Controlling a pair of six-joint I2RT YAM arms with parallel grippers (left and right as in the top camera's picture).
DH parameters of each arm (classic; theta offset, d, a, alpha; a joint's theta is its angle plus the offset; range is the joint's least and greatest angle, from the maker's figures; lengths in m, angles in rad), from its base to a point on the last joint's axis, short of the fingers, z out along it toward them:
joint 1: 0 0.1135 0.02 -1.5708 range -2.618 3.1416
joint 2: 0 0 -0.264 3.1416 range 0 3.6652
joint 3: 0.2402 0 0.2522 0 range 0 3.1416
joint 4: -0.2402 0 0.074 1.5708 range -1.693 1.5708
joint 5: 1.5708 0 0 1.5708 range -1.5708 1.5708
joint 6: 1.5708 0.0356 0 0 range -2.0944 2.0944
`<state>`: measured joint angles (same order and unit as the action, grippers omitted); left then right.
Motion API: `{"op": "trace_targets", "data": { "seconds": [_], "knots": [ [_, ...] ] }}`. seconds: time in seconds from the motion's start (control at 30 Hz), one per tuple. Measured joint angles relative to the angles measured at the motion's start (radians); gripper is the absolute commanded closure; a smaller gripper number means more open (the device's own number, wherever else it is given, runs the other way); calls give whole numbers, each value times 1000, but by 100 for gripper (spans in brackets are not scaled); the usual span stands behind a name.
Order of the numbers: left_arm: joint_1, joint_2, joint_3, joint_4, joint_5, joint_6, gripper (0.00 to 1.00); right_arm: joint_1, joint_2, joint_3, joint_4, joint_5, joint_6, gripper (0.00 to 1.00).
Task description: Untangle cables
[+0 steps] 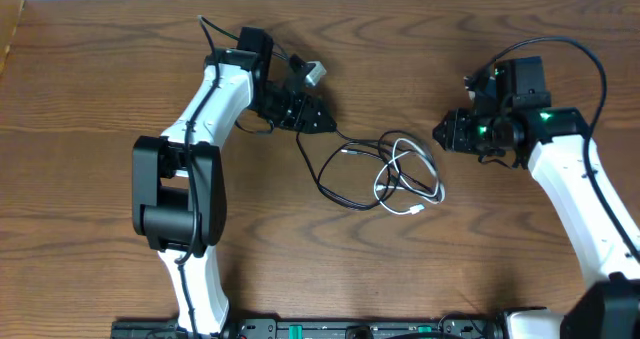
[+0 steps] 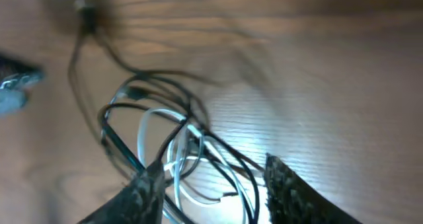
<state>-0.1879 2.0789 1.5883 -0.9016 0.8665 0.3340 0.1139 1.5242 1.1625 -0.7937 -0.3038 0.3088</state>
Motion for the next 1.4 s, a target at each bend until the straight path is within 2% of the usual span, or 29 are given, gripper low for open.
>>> {"op": "trace_targets", "data": {
  "seconds": [0.33,0.63,0.73,0.87,1.0,1.2,1.4],
  "knots": [
    [-140,-101,0,-13,-38,-6,41,-41,60,0,2,34,36,48],
    [-217,-217,0,121,-138,-225,41,-145,60,0,40,-64,-19,47],
    [-267,-210,-1,179,-175,-298,40,-179,60,0,39,-85,-29,46],
    [-356,-190,-2,286,-228,-395,32,-235,60,0,37,-99,-29,45],
    [-462,-136,-2,395,-293,-457,31,-303,60,0,19,-101,-30,45],
    [-609,-21,-2,490,-406,-490,31,-340,60,0,-26,-101,-54,46],
    [-671,85,-2,517,-488,-495,32,-340,60,0,-48,-104,-77,46]
  ]
}}
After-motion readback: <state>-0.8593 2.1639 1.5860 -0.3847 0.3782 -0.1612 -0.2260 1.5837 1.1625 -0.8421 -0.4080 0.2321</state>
